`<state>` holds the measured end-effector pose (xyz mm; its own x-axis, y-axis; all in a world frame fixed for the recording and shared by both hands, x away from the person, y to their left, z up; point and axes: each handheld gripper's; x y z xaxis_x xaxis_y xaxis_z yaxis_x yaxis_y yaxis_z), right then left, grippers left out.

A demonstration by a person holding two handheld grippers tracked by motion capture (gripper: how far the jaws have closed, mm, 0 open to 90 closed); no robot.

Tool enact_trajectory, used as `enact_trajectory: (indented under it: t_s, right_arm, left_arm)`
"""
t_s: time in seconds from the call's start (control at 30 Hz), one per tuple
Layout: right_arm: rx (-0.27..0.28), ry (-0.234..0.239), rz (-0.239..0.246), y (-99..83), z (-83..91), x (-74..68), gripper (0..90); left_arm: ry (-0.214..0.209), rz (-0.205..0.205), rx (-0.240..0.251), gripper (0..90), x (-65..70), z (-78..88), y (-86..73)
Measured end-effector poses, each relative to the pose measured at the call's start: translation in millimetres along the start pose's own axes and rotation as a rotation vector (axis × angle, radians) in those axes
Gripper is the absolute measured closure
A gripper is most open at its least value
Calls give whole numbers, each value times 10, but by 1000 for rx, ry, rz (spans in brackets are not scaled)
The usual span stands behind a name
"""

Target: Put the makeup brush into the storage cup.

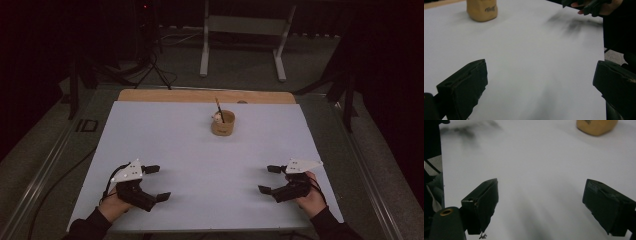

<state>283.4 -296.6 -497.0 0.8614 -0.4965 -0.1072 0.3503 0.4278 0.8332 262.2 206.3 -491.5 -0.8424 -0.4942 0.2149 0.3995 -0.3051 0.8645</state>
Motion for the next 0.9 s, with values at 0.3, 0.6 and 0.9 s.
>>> enact_trajectory:
  t_s: [0.3, 0.6, 0.9]
  right_arm:
    - [15, -40, -2, -170, 126, 30, 137]
    - [20, -63, -8, -263, 199, 0, 138]
    - [28, -74, -27, -325, 261, 29, 140]
  left_arm:
    - [77, 41, -16, 7, -82, 141, -123]
    - [137, 46, -14, 7, -130, 252, -221]
    - [226, 40, -31, 7, -152, 327, -283]
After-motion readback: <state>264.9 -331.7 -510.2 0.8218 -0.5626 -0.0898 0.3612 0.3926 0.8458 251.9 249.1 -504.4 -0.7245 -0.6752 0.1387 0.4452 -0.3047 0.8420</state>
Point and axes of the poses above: each handheld gripper's, and its own axes: z roughly backward along the jaws, y roughly out of its top, x roughly to its right, and after that the axes turned 4 degrees about z, right-handed
